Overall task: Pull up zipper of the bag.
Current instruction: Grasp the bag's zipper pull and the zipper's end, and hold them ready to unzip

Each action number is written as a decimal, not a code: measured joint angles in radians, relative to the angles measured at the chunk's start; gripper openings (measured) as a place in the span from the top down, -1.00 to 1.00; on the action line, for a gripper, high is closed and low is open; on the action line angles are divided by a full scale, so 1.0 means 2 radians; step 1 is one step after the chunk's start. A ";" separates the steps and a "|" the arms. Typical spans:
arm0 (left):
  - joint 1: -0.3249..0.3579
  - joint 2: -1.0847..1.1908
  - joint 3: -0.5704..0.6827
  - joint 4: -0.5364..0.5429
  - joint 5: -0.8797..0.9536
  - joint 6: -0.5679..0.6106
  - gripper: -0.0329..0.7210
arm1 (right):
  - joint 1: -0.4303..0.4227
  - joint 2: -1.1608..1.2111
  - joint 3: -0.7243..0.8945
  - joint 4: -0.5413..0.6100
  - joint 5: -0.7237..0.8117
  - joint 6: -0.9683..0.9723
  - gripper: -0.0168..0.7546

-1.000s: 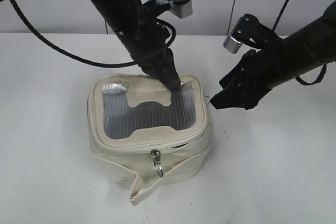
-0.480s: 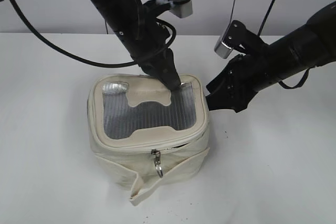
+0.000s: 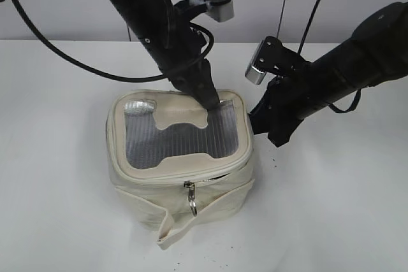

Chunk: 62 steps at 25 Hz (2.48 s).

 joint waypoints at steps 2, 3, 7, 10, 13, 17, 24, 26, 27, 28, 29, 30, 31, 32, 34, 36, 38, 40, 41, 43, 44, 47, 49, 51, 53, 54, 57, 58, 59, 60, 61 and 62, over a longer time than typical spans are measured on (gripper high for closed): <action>0.000 0.000 0.000 0.000 0.000 0.000 0.78 | 0.000 -0.010 0.000 -0.039 0.008 0.048 0.94; 0.000 0.000 0.000 0.000 0.000 0.000 0.78 | 0.000 -0.016 0.000 -0.056 0.013 0.070 0.94; 0.000 0.000 0.000 -0.001 0.000 0.000 0.78 | 0.001 -0.033 0.000 -0.082 0.055 0.114 0.94; 0.000 0.000 0.001 -0.001 0.000 -0.002 0.78 | 0.002 -0.039 -0.001 -0.094 0.086 0.153 0.94; 0.000 0.000 0.001 -0.002 0.000 -0.010 0.79 | 0.007 -0.051 -0.002 -0.148 0.094 0.217 0.94; 0.000 0.000 0.001 -0.003 0.001 -0.023 0.79 | 0.022 -0.083 -0.002 -0.201 0.104 0.283 0.94; -0.001 0.000 0.002 -0.010 0.015 -0.040 0.80 | 0.082 -0.113 0.008 -0.295 0.106 0.401 0.94; -0.002 0.000 0.002 -0.014 0.021 -0.043 0.80 | 0.099 -0.123 0.017 -0.313 0.105 0.429 0.94; -0.003 0.000 0.002 -0.015 0.024 -0.044 0.80 | 0.105 -0.128 0.022 -0.320 0.104 0.444 0.94; -0.004 0.000 0.002 -0.016 0.027 -0.044 0.80 | 0.110 -0.135 0.025 -0.328 0.103 0.459 0.94; -0.005 0.000 0.002 -0.017 0.028 -0.045 0.80 | 0.116 -0.141 0.029 -0.335 0.103 0.471 0.94; -0.005 0.000 0.002 -0.018 0.030 -0.046 0.80 | 0.121 -0.149 0.033 -0.343 0.103 0.484 0.94; -0.006 0.000 0.002 -0.020 0.031 -0.047 0.80 | 0.124 -0.155 0.036 -0.351 0.104 0.494 0.94; -0.006 0.000 0.002 -0.020 0.031 -0.051 0.80 | 0.125 -0.161 0.040 -0.355 0.104 0.504 0.94; -0.006 0.000 0.003 -0.021 0.029 -0.063 0.80 | 0.126 -0.173 0.052 -0.361 0.104 0.517 0.94; -0.007 0.000 0.003 -0.022 0.026 -0.071 0.80 | 0.126 -0.181 0.062 -0.366 0.100 0.530 0.94; -0.008 0.000 0.004 -0.022 0.022 -0.080 0.80 | 0.126 -0.183 0.069 -0.370 0.093 0.539 0.94; -0.008 0.001 0.005 -0.023 0.019 -0.091 0.80 | 0.126 -0.183 0.073 -0.370 0.088 0.541 0.94; -0.008 0.001 0.005 -0.023 0.017 -0.096 0.80 | 0.126 -0.184 0.074 -0.369 0.087 0.542 0.94; -0.008 0.001 0.002 -0.023 0.016 -0.109 0.80 | 0.127 -0.190 0.074 -0.369 0.087 0.543 0.94; -0.009 0.003 -0.001 -0.022 0.018 -0.114 0.80 | 0.128 -0.195 0.075 -0.369 0.087 0.543 0.94; -0.010 0.008 -0.018 -0.012 0.025 -0.126 0.80 | 0.132 -0.216 0.077 -0.371 0.099 0.543 0.94; -0.010 0.012 -0.031 -0.003 0.027 -0.132 0.80 | 0.133 -0.228 0.079 -0.371 0.114 0.543 0.94; -0.009 0.012 -0.040 0.012 0.022 -0.144 0.80 | 0.134 -0.241 0.082 -0.368 0.147 0.543 0.94; -0.008 0.012 -0.043 0.019 0.017 -0.158 0.80 | 0.134 -0.251 0.083 -0.360 0.155 0.543 0.94; -0.008 0.013 -0.043 0.020 0.015 -0.164 0.80 | 0.134 -0.255 0.083 -0.354 0.158 0.543 0.94; -0.008 0.013 -0.043 0.022 0.014 -0.169 0.81 | 0.147 -0.257 0.086 -0.347 0.163 0.543 0.94; -0.008 0.013 -0.043 0.022 0.014 -0.170 0.81 | 0.160 -0.257 0.089 -0.346 0.163 0.543 0.94; -0.008 0.013 -0.043 0.022 0.014 -0.171 0.81 | 0.172 -0.257 0.092 -0.346 0.163 0.543 0.94; -0.008 0.013 -0.043 0.021 0.015 -0.171 0.81 | 0.189 -0.257 0.093 -0.346 0.160 0.545 0.94; -0.008 0.013 -0.043 0.021 0.015 -0.171 0.81 | 0.208 -0.257 0.093 -0.347 0.153 0.549 0.94; -0.008 0.013 -0.043 0.021 0.016 -0.171 0.81 | 0.224 -0.257 0.093 -0.347 0.145 0.552 0.94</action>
